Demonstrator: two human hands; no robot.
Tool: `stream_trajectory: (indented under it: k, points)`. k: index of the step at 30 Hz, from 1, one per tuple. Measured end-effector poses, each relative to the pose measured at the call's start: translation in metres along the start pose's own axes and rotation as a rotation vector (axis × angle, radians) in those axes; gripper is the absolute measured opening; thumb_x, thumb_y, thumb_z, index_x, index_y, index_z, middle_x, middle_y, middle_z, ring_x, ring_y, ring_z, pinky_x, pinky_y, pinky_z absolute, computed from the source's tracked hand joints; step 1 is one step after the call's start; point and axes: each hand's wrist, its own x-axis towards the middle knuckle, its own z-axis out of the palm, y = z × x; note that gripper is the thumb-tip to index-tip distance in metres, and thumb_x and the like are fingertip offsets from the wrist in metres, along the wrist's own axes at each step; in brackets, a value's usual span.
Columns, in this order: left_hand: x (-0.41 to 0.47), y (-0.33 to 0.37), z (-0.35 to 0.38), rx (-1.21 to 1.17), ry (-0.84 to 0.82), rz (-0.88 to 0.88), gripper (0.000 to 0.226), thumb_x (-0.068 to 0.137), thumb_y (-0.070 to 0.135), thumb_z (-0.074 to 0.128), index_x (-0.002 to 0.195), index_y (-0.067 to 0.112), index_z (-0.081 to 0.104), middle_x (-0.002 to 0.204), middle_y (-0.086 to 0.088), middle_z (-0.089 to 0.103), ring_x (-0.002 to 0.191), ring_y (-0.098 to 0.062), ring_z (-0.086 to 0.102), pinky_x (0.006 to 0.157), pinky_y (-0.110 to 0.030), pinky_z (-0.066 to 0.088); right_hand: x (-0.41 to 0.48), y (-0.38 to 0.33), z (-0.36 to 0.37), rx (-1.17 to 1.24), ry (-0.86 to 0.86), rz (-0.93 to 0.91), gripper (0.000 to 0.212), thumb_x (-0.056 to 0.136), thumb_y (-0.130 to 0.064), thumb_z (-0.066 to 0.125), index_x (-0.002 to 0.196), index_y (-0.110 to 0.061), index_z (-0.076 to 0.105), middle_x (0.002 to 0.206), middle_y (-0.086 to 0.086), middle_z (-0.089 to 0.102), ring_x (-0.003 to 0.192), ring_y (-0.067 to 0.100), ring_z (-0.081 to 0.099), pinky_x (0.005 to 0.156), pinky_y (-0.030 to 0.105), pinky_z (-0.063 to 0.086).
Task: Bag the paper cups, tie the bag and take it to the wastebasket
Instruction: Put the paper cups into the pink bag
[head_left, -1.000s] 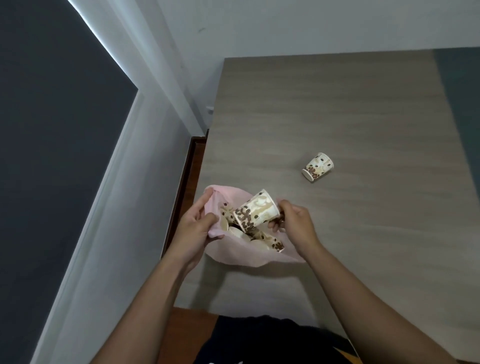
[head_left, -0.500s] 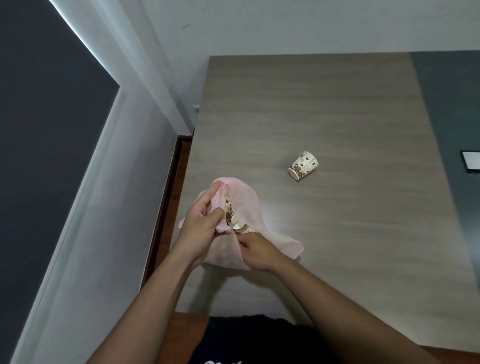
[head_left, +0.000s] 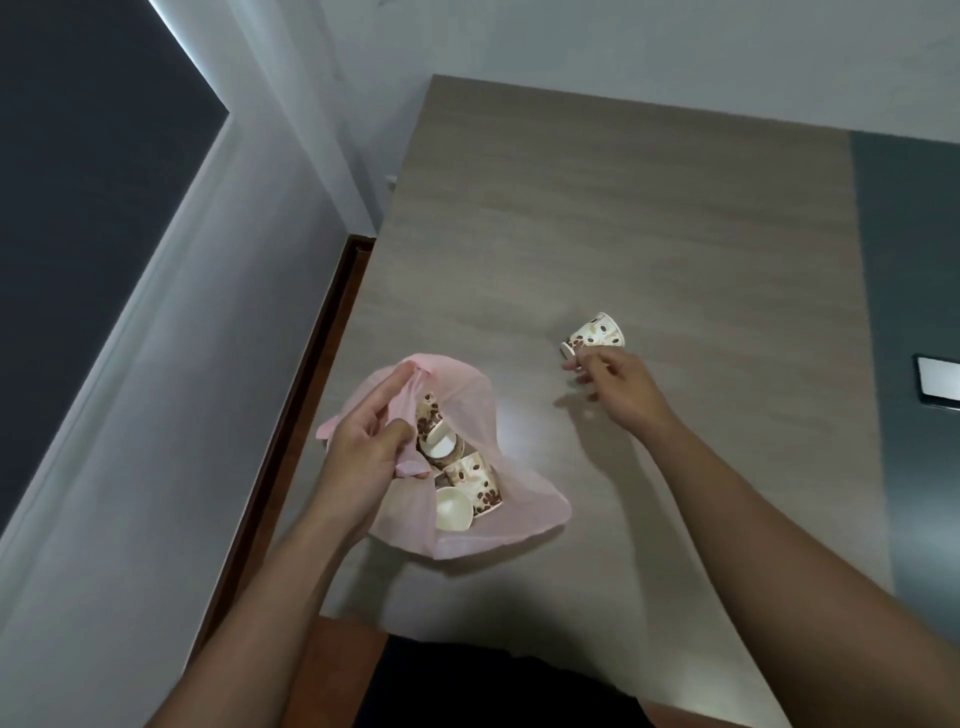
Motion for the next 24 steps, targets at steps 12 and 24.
stream_trajectory:
  k: [12,24]
  points:
    - [-0.015,-0.005,0.002,-0.036,0.198,0.053,0.073,0.100,-0.012,0.048,0.148,0.038,0.070,0.150,0.023,0.067,0.118,-0.013,0.075,0.086,-0.037,0.067,0.104,0.040,-0.019,-0.196,-0.179,0.180,0.024,0.102,-0.027,0.072,0.119,-0.017,0.085,0.123,0.017,0.081,0.093,0.027,0.072,0.098,0.053,0.063]
    - [-0.022,0.002,-0.030,-0.061,0.059,0.045,0.074,0.097,-0.022,0.045,0.152,0.022,0.067,0.147,0.015,0.072,0.138,-0.006,0.067,0.108,-0.027,0.057,-0.004,-0.017,0.001,0.409,-0.319,0.211,0.034,0.110,-0.026,0.059,0.096,-0.005,0.082,0.095,0.012,0.083,0.098,0.028,0.077,0.102,0.047,0.061]
